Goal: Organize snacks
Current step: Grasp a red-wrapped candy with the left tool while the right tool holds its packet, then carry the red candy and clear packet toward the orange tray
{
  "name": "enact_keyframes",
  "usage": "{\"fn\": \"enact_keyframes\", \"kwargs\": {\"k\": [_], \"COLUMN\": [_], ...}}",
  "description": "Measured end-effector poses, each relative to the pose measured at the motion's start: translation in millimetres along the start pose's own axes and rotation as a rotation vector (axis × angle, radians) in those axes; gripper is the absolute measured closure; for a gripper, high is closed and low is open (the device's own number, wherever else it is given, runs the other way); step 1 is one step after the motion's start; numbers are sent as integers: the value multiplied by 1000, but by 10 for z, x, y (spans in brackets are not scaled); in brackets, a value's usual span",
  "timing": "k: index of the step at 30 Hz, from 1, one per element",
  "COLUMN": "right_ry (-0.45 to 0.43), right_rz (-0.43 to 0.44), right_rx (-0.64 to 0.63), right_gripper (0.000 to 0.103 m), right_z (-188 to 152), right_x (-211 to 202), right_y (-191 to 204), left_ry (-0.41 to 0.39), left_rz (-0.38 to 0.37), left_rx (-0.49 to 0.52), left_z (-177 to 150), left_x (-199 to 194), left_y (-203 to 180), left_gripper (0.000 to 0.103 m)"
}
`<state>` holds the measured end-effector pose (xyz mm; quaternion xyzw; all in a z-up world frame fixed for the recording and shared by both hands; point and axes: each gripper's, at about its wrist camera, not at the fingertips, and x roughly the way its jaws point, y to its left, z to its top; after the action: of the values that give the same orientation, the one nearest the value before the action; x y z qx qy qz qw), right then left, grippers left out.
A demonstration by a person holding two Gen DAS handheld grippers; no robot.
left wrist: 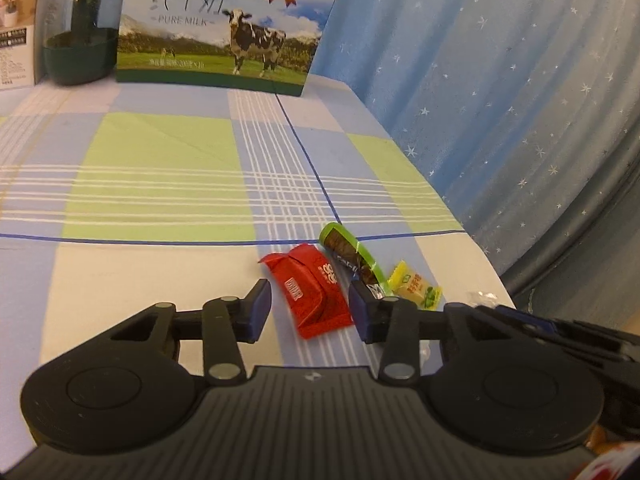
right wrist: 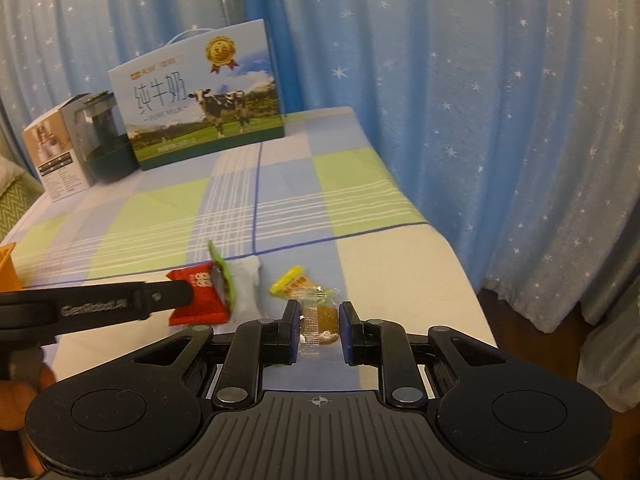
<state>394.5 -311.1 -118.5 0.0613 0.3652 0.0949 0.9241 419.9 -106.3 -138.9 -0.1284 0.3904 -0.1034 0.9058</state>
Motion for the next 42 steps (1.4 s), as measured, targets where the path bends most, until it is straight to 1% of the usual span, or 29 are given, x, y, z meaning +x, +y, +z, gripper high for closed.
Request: {"fn": "enact_keyframes", "kwargs": {"k": [3,5,9,14,21,25,30,36,42], "right_ry": [-1,0,5,12,9,3,4,2,33], "right_rz": [-6,-8,-13,-11,25,73,107,139,166], "right_rx": [4,4,-5,-16,-39,-48,-75,-119,-91], "right_gripper": [82,82,82,82,82,82,82,82,82], "right_z": [-7,-7,-9,-24,-32,-39,-98,-395,-711], "right_x": [3,7,25,40,-4,-125,-329,-643,-920], "right_y": [-22,-29,-24,6,147,306,556,967,1271], "left_ry": [9,2,-2,4,23,29,34,32,32], "left_rz": [-3,1,22,16,55,92,129,150,161], "left_rx": [-39,-46,-33,34,43,47,34,36,33], "left_z": [3,8,17,-67,-339,-512,-674,-811,-946], "left_x": [121,158,177,49,-412,-756,-1177,-1608,-2045], "left_y": [22,22,10,14,195,320,484,572,650], "left_gripper": [68,70,75,81,82,82,82,82,82]}}
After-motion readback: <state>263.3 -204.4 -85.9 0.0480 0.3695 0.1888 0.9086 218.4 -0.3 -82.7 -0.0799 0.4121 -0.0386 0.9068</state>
